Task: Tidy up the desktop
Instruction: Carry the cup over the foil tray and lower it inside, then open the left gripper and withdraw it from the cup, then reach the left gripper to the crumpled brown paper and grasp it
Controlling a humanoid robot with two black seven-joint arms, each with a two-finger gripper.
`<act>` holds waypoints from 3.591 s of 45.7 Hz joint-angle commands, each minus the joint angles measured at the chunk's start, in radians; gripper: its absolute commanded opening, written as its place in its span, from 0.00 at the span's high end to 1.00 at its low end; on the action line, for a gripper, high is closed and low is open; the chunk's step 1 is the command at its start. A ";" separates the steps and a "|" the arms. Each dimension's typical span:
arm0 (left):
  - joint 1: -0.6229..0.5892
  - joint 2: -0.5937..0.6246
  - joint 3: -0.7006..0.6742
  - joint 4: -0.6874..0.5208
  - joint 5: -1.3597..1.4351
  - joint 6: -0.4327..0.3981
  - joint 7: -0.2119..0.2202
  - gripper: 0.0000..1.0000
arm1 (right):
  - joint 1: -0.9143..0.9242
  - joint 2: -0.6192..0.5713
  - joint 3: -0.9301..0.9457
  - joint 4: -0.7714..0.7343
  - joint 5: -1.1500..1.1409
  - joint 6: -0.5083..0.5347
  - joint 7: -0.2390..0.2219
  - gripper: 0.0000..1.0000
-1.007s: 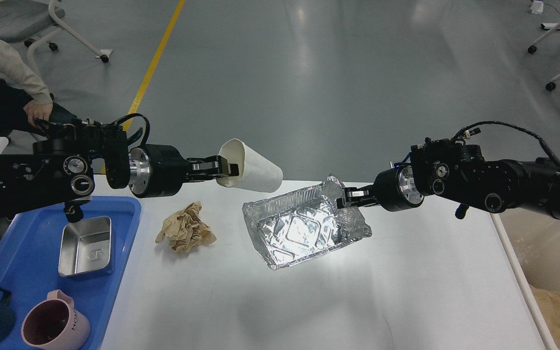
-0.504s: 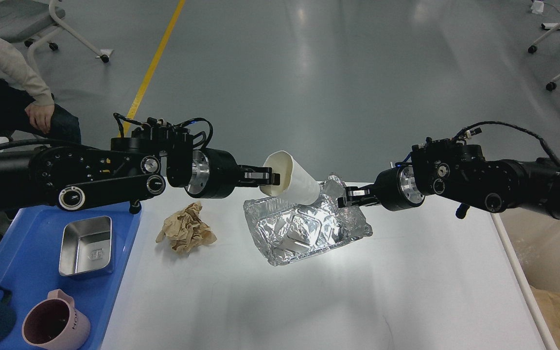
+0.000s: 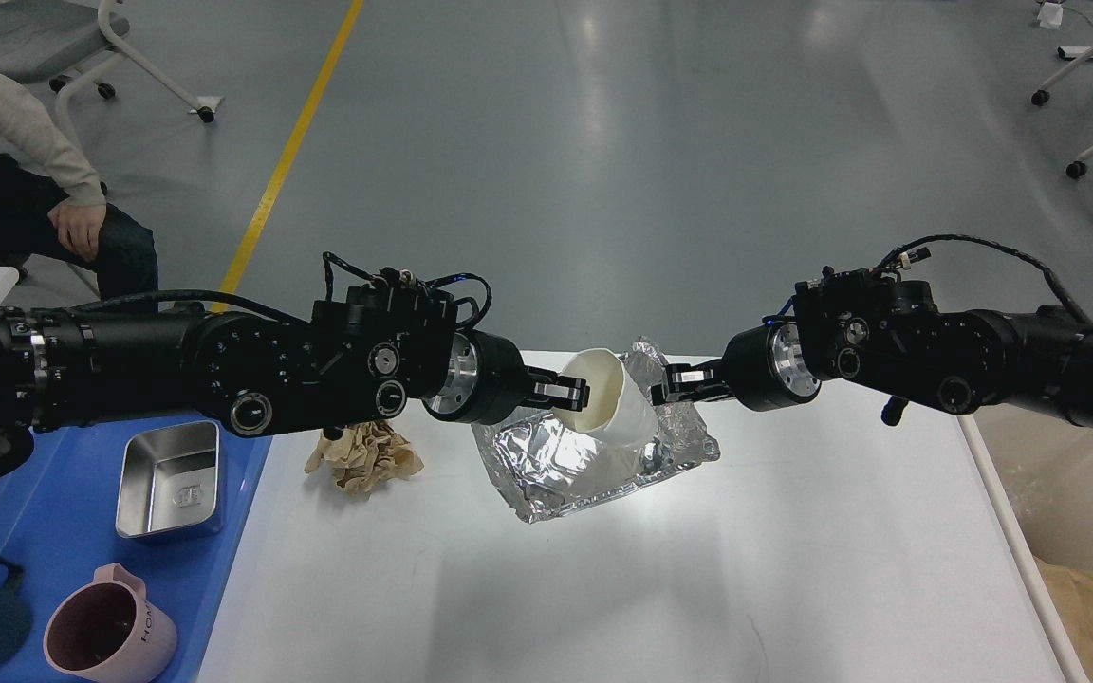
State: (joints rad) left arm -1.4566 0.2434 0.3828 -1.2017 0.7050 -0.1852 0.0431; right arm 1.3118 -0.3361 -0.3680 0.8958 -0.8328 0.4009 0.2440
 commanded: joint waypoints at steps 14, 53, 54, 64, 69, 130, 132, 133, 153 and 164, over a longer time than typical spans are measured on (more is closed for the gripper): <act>-0.021 -0.016 0.018 0.019 -0.039 0.004 0.014 0.59 | -0.005 0.000 0.000 0.000 0.000 -0.001 0.000 1.00; 0.002 -0.098 0.016 0.091 -0.150 0.139 0.015 0.33 | -0.009 0.000 0.001 0.000 0.000 -0.001 0.000 1.00; 0.002 -0.099 0.016 0.096 -0.150 0.141 0.015 0.33 | -0.009 0.000 0.001 0.000 0.000 -0.001 0.000 1.00; 0.001 -0.104 0.008 0.116 -0.185 0.176 0.018 0.33 | -0.011 0.000 0.001 0.000 0.000 -0.001 0.000 1.00; -0.004 -0.088 0.008 0.131 -0.232 0.182 0.020 0.33 | -0.011 0.000 0.001 0.000 0.000 -0.001 0.000 1.00; 0.136 1.063 -0.044 -0.277 -0.222 0.073 -0.054 0.17 | -0.012 -0.007 0.000 0.000 0.000 -0.001 0.000 1.00; 0.139 1.111 -0.044 -0.305 -0.222 0.073 -0.058 0.16 | -0.012 -0.007 0.000 0.000 0.000 -0.002 0.000 1.00; 0.142 1.131 -0.044 -0.315 -0.222 0.073 -0.060 0.16 | -0.012 -0.007 0.000 0.002 0.000 -0.001 0.000 1.00; 0.225 1.252 -0.042 -0.372 -0.237 0.108 -0.180 0.16 | -0.011 -0.006 0.000 0.000 0.000 -0.001 0.000 1.00; 0.231 1.130 -0.039 -0.352 -0.234 0.170 -0.174 0.16 | -0.011 -0.007 0.000 0.002 0.000 -0.001 0.000 1.00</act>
State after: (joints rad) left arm -1.2276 1.4495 0.3431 -1.5711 0.4691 -0.0534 -0.1363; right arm 1.3007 -0.3428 -0.3682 0.8962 -0.8330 0.4001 0.2439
